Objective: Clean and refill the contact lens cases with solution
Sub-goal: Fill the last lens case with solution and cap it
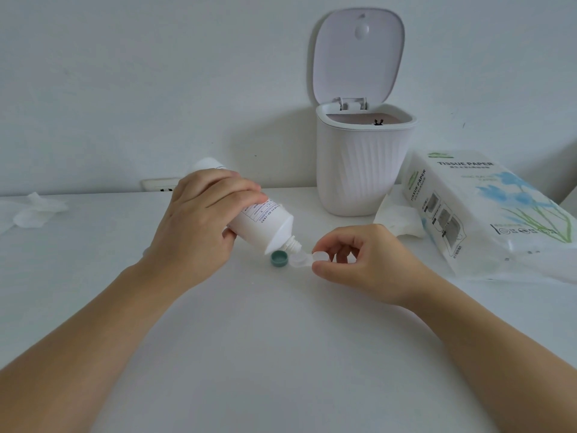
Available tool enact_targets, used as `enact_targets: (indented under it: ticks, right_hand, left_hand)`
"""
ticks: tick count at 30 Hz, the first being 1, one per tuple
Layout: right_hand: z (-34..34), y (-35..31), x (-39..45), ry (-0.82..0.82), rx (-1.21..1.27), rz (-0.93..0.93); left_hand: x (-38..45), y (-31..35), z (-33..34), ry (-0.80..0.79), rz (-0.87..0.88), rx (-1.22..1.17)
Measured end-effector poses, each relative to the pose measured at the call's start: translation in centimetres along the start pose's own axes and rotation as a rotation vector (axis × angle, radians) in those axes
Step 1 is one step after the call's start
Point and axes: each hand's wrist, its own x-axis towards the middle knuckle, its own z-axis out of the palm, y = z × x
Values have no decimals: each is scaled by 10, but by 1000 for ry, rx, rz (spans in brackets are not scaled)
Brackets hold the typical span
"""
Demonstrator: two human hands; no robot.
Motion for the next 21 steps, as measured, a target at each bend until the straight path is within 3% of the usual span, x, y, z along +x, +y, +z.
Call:
enact_targets:
  ticks: [21]
  right_hand:
    - [-1, -2, 0, 32, 18, 4]
  left_hand:
    - [0, 4, 0, 30, -33, 9]
